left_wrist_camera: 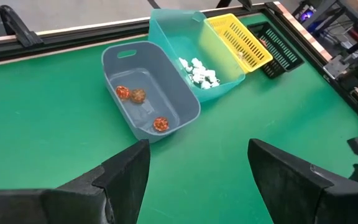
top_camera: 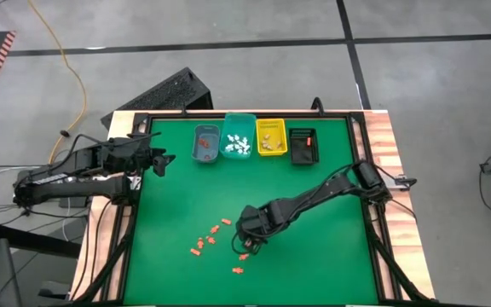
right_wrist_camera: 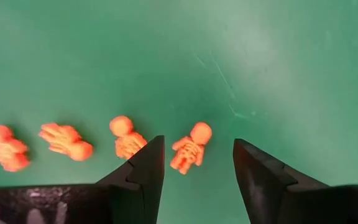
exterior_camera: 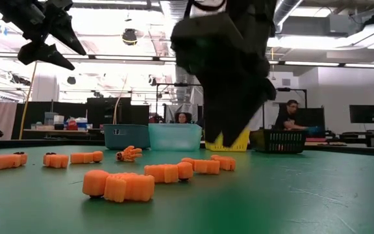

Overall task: Sort Halloween decoration
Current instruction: Put the orange skeleton toy into the black bin

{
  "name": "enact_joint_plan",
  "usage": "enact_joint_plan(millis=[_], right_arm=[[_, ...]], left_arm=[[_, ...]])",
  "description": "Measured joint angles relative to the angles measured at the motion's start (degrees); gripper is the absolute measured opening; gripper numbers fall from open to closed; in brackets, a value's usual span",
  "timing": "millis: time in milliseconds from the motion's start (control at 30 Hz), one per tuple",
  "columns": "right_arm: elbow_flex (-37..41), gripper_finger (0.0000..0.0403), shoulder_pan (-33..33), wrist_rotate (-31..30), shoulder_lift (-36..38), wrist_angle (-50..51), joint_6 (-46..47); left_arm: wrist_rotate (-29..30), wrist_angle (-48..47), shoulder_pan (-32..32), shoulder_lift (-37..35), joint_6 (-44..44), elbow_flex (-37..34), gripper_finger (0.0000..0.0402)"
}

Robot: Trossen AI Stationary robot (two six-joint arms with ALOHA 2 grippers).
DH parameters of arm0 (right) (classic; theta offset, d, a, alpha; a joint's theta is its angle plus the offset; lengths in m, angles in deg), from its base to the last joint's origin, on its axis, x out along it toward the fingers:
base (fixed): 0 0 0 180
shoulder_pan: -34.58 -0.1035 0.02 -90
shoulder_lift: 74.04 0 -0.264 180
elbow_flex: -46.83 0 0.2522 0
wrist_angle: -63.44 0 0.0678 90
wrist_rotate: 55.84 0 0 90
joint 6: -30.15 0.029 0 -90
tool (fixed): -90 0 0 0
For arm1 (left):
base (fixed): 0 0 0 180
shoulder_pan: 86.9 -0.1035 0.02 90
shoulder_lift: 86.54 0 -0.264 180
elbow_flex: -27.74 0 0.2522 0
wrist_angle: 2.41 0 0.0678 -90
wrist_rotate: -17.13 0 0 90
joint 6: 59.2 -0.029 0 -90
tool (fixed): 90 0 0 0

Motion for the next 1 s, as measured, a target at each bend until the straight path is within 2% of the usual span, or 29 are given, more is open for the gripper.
enact_joint_plan(millis=[333,467,733,1000], right_arm=[[-0.4,0.0177,-1.7,0.8,-4.8,0.7,2.5],[-0.3,0.0135,-1.7,1.2,-4.8,1.3,4.4],[-0.8,0.0011,-1.0,2.6,-4.8,2.9,4.8],[-6.3,0.0004,1.7,3.6,-5.5,10.4,-2.8]], left_arm=[[0.0,0.1,0.0,0.0,1.8,0.0,0.0261],[0.1,0.1,0.0,0.0,3.0,0.0,0.0261],[0.3,0.1,0.0,0.0,3.6,0.0,0.0261],[0.4,0.1,0.0,0.0,3.6,0.0,0.0261]])
